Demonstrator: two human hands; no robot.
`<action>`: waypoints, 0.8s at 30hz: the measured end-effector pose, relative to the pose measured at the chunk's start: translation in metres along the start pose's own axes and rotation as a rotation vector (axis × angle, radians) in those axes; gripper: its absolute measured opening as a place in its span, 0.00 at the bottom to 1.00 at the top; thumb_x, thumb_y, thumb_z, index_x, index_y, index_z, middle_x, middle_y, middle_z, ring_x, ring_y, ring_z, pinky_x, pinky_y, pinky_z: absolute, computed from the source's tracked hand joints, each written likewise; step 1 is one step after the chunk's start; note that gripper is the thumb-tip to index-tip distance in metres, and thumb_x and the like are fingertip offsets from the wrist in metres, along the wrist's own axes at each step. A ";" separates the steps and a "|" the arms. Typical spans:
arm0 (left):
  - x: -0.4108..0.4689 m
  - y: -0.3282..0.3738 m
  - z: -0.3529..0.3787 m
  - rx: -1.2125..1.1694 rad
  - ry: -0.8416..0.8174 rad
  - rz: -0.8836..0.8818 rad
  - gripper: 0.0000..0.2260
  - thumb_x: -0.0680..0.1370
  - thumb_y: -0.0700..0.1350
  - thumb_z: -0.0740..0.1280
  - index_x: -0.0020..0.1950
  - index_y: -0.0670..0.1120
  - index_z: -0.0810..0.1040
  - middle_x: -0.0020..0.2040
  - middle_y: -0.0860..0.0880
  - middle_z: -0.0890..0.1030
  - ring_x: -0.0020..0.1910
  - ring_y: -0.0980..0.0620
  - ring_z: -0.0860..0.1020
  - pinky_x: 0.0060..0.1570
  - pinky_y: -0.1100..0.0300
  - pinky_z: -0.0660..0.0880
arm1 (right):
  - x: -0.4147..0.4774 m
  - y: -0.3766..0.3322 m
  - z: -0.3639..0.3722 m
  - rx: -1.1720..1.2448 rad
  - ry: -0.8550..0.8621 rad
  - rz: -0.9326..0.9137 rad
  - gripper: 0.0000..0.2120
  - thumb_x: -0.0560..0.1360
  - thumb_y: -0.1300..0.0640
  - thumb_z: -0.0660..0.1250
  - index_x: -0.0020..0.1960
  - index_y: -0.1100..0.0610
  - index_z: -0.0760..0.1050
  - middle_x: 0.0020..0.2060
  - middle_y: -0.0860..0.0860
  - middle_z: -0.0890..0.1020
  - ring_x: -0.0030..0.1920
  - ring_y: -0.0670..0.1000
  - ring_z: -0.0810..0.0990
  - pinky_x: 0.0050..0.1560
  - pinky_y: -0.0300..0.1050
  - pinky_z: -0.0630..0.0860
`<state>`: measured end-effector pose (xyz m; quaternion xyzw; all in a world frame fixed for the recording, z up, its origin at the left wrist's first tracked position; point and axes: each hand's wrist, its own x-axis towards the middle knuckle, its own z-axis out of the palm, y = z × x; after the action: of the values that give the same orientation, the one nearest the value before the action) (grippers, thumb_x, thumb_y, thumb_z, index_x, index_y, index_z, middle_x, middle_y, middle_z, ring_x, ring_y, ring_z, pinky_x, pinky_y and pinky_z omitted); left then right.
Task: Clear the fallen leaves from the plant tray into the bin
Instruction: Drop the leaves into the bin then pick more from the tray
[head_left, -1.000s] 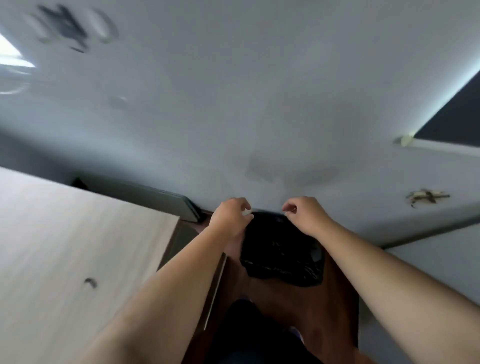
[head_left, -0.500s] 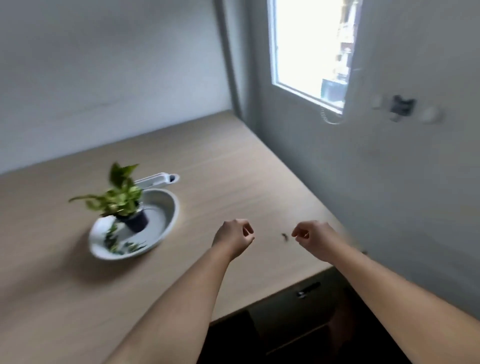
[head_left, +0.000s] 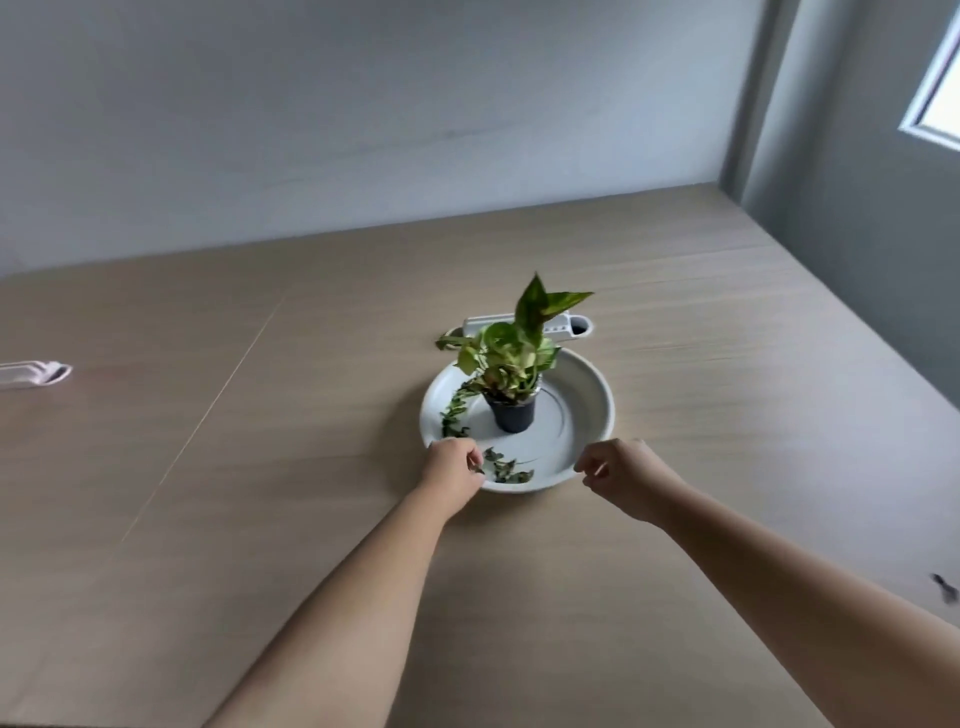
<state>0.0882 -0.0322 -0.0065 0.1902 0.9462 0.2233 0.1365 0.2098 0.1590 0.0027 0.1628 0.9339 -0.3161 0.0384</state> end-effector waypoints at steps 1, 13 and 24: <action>0.010 -0.009 -0.003 0.018 -0.019 0.014 0.08 0.70 0.37 0.70 0.48 0.42 0.81 0.52 0.43 0.82 0.51 0.44 0.79 0.47 0.63 0.72 | 0.013 -0.010 0.007 -0.001 -0.020 -0.012 0.11 0.72 0.62 0.66 0.52 0.55 0.81 0.48 0.52 0.84 0.49 0.53 0.81 0.47 0.40 0.74; 0.085 -0.035 0.011 0.278 -0.349 0.286 0.18 0.72 0.38 0.69 0.59 0.54 0.78 0.55 0.46 0.76 0.53 0.44 0.76 0.46 0.55 0.71 | 0.102 -0.043 0.077 -0.123 -0.172 0.065 0.18 0.68 0.52 0.73 0.57 0.54 0.77 0.53 0.55 0.80 0.51 0.55 0.79 0.51 0.48 0.77; 0.099 -0.044 0.022 0.126 -0.330 0.244 0.07 0.71 0.34 0.69 0.44 0.44 0.84 0.47 0.44 0.83 0.47 0.44 0.82 0.48 0.58 0.78 | 0.114 -0.045 0.097 -0.196 -0.151 0.061 0.09 0.70 0.66 0.65 0.48 0.59 0.80 0.49 0.58 0.79 0.48 0.60 0.79 0.41 0.44 0.70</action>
<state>-0.0058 -0.0186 -0.0641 0.3453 0.8931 0.1446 0.2496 0.0846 0.0991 -0.0683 0.1623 0.9494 -0.2331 0.1339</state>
